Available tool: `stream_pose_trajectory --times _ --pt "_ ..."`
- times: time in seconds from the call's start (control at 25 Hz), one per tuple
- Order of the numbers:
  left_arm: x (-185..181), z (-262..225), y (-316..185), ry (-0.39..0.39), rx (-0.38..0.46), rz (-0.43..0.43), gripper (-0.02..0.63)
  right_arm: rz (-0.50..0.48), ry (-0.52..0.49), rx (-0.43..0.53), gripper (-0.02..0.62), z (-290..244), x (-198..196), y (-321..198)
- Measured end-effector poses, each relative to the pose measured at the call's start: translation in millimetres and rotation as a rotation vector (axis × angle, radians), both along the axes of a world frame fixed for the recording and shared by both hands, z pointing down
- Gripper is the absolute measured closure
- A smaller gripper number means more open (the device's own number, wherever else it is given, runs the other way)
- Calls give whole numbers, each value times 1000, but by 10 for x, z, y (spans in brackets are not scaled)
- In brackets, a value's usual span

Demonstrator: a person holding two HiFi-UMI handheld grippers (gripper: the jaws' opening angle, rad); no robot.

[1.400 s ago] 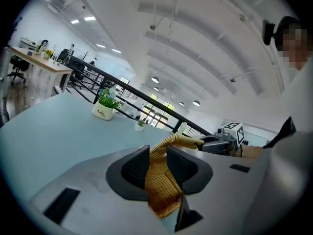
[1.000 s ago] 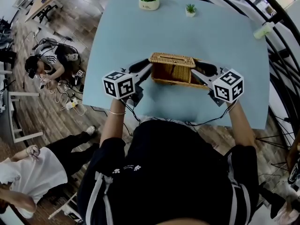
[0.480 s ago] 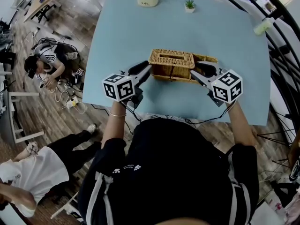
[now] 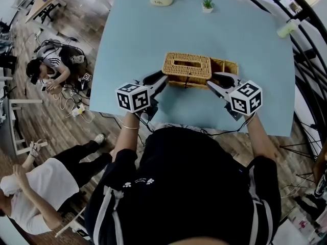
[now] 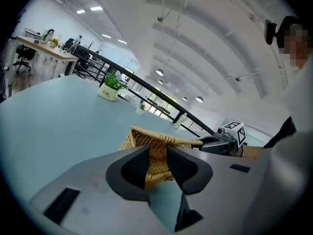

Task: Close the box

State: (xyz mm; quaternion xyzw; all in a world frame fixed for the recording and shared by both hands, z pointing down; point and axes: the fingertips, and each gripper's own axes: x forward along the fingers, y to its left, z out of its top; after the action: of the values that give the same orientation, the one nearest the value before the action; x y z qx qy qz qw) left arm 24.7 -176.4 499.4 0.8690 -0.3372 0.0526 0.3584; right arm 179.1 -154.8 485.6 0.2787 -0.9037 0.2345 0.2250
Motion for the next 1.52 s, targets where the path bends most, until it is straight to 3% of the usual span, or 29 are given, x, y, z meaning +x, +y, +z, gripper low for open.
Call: stream_pose_trajectory --times 1.52 --pt "-61 441 271 -96 -81 -6 514 27 47 -116 466 339 83 164"
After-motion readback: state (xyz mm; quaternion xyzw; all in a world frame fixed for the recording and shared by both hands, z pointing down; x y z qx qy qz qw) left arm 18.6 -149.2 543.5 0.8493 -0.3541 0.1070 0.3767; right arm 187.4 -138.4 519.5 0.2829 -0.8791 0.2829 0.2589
